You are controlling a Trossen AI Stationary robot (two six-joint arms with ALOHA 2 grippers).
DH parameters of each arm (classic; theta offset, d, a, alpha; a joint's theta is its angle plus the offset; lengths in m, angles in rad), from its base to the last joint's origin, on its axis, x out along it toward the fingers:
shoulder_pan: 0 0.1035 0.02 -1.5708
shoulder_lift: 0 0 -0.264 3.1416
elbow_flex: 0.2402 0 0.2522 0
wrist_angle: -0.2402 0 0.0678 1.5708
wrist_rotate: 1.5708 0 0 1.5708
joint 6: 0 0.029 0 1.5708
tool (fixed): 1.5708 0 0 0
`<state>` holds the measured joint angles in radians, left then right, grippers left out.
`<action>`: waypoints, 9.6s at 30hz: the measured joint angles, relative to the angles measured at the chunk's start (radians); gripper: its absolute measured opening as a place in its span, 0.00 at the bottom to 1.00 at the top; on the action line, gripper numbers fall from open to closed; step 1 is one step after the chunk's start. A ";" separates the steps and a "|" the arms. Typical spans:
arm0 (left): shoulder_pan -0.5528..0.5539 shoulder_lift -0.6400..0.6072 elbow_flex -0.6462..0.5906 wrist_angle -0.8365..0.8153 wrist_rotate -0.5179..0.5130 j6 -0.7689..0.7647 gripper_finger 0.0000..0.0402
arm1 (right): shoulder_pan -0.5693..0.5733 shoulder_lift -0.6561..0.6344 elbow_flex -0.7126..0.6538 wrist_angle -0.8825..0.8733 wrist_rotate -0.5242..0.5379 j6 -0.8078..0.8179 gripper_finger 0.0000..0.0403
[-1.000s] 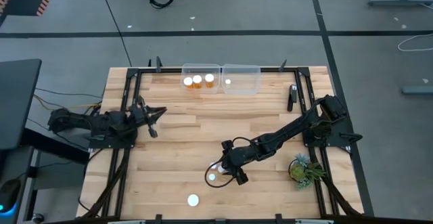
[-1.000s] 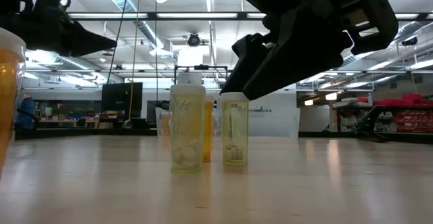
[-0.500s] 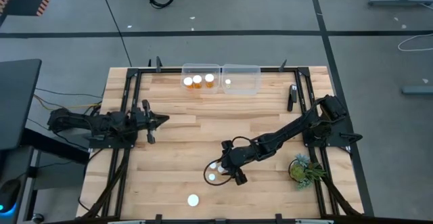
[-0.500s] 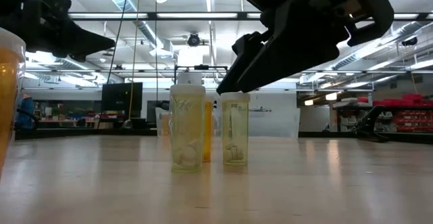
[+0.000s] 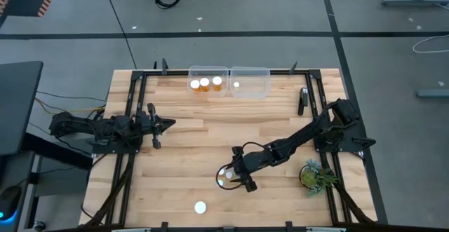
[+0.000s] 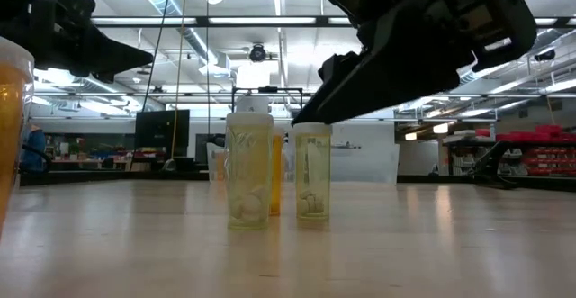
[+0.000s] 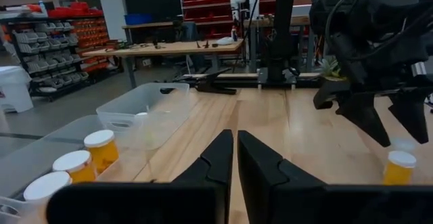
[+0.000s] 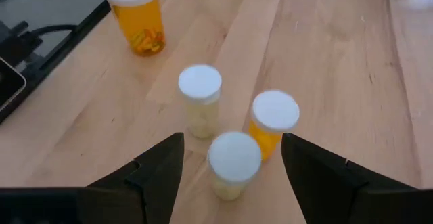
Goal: Pick and place medicine bottles into bin by pill shape (circle, oval)
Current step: Put the yellow pill bottle into the right transparent bin, then put the small orange pill bottle into the right transparent bin
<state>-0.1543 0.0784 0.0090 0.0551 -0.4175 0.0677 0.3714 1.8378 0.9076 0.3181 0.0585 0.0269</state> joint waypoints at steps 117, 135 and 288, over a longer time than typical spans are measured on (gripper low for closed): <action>0.001 0.079 -0.002 0.027 -0.007 -0.235 0.08 | -0.424 -0.466 0.242 -0.765 0.048 -0.222 0.32; 0.001 0.079 -0.002 0.029 -0.007 -0.233 0.08 | -0.777 -0.449 0.242 -0.704 0.011 -0.324 0.32; 0.001 0.079 -0.001 0.030 -0.007 -0.233 0.06 | -0.920 0.016 0.460 -0.833 -0.002 -0.270 0.64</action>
<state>-0.1536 0.1570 0.0078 0.0848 -0.4248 -0.1654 -0.5489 1.8542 1.3678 -0.5144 0.0564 -0.2436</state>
